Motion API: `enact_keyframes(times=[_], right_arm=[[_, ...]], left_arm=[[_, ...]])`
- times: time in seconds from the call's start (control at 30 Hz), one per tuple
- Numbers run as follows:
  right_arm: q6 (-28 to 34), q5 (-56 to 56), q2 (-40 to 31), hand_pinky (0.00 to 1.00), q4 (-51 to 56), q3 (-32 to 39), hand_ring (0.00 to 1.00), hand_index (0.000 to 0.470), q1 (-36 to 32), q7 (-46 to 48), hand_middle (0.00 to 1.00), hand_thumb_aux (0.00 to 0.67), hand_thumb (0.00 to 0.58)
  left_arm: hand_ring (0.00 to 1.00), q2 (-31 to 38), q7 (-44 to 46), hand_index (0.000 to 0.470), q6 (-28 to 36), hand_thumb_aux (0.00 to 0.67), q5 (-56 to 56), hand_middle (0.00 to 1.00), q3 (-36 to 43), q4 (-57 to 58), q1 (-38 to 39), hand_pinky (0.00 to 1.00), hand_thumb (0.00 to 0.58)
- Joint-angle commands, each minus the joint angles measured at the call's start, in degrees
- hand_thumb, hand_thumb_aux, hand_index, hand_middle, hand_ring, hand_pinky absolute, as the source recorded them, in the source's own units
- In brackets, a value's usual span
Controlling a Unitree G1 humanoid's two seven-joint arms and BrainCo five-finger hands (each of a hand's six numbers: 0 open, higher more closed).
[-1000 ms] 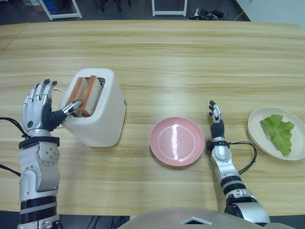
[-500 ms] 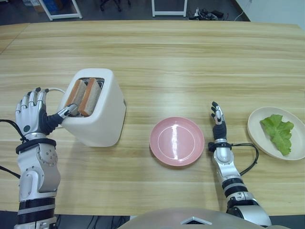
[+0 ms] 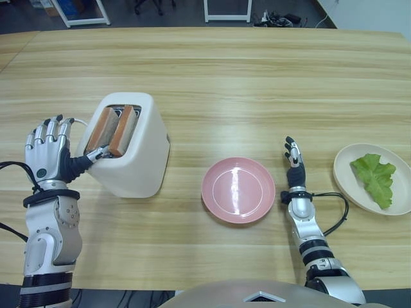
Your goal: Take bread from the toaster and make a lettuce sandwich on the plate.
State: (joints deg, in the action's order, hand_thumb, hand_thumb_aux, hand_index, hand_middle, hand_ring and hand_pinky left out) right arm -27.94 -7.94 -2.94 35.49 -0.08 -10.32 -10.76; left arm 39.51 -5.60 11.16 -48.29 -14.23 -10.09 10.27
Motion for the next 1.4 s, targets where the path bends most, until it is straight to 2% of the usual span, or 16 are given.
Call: enact_keyframes(times=[0.03, 0.07, 0.1, 0.13, 0.17, 0.27, 0.33, 0.37, 0.4, 0.63, 0.67, 0.73, 1.0, 1.2, 1.4], right_arm=[[0.79, 0.11, -0.18, 0.0, 0.14, -0.31, 0.0, 0.0, 0.34, 0.11, 0.0, 0.0, 0.0], [0.79, 0.13, -0.19, 0.0, 0.12, -0.32, 0.0, 0.0, 0.38, 0.12, 0.0, 0.0, 0.0], [0.77, 0.14, -0.19, 0.0, 0.14, -0.34, 0.0, 0.0, 0.41, 0.12, 0.0, 0.0, 0.0], [0.75, 0.15, -0.17, 0.0, 0.19, -0.36, 0.0, 0.0, 0.44, 0.1, 0.0, 0.0, 0.0], [0.75, 0.16, -0.14, 0.0, 0.21, -0.36, 0.0, 0.0, 0.46, 0.1, 0.0, 0.0, 0.0], [0.81, 0.22, -0.1, 0.0, 0.51, -0.43, 0.0, 0.0, 0.4, 0.09, 0.0, 0.0, 0.0], [0.89, 0.3, -0.09, 0.0, 0.76, -0.54, 0.0, 0.0, 0.32, 0.03, 0.0, 0.0, 0.0], [0.94, 0.31, -0.06, 0.0, 0.79, -0.58, 0.0, 0.0, 0.32, -0.03, 0.0, 0.0, 0.0], [0.97, 0.32, -0.03, 0.0, 0.93, -0.63, 0.0, 0.0, 0.25, -0.07, 0.0, 0.0, 0.0], [1.02, 0.37, 0.14, 0.0, 1.71, -0.86, 0.0, 0.0, -0.03, -0.2, 0.0, 0.0, 0.0], [1.04, 0.38, 0.19, 0.0, 1.74, -0.87, 0.0, 0.0, -0.04, -0.25, 0.0, 0.0, 0.0], [1.06, 0.4, 0.28, 0.0, 1.78, -0.89, 0.0, 0.0, -0.06, -0.35, 0.0, 0.0, 0.0], [1.0, 0.65, 0.27, 0.0, 2.39, -1.16, 0.0, 0.0, -0.3, -0.58, 0.0, 0.0, 0.0], [0.79, 0.68, 0.44, 0.0, 3.29, -1.27, 0.0, 0.0, -0.85, -0.53, 0.0, 0.0, 0.0], [0.71, 0.61, 0.43, 0.0, 4.02, -1.5, 0.0, 0.0, -1.21, -0.54, 0.0, 0.0, 0.0]], left_arm=[[0.0, 0.39, 1.43, 0.166, -1.2, 0.236, 0.58, 0.0, 1.49, 1.09, 1.18, 0.0, 0.337], [0.0, 0.38, 1.46, 0.247, -1.38, 0.352, 0.76, 0.0, 1.47, 1.2, 1.11, 0.0, 0.449], [0.0, 0.26, 1.39, 0.302, -1.61, 0.431, 1.05, 0.0, 1.36, 1.34, 1.01, 0.0, 0.506], [0.0, 0.13, 1.24, 0.439, -1.96, 0.625, 1.39, 0.0, 1.21, 1.49, 0.95, 0.0, 0.577], [0.0, -0.12, 0.94, 0.47, -2.39, 0.67, 2.0, 0.0, 0.97, 1.63, 0.84, 0.0, 0.58], [0.0, -0.93, -0.28, 0.47, -4.42, 0.67, 4.62, 0.0, 0.2, 1.09, 0.28, 0.0, 0.58], [0.4, -1.44, -0.97, 0.47, -6.79, 0.67, 7.11, 0.4, -0.23, 0.2, -0.03, 0.4, 0.58], [0.49, -1.53, -1.5, 0.47, -8.09, 0.67, 7.92, 0.49, -0.25, -0.06, -0.24, 0.49, 0.58], [0.62, -1.65, -2.37, 0.47, -9.4, 0.67, 8.52, 0.62, -0.32, -0.38, -0.52, 0.62, 0.58], [0.7, -1.7, -8.01, 0.47, -13.65, 0.67, 8.24, 0.7, -1.31, -0.74, -1.79, 0.7, 0.58], [0.82, -1.69, -7.83, 0.47, -13.65, 0.67, 8.45, 0.82, -1.21, -0.14, -1.86, 0.82, 0.58], [1.0, -1.87, -7.49, 0.47, -13.66, 0.67, 9.15, 1.0, -1.04, 0.97, -2.07, 1.0, 0.58], [1.0, -3.98, -13.32, 0.47, -14.39, 0.67, 11.15, 1.0, -4.17, 1.9, -5.64, 1.0, 0.58], [1.0, -6.36, -22.91, 0.47, -19.17, 0.67, 10.48, 1.0, -6.4, -1.57, -8.72, 1.0, 0.58], [1.0, -9.49, -28.05, 0.47, -25.02, 0.67, 13.54, 1.0, -7.89, -5.56, -10.93, 1.0, 0.58]])
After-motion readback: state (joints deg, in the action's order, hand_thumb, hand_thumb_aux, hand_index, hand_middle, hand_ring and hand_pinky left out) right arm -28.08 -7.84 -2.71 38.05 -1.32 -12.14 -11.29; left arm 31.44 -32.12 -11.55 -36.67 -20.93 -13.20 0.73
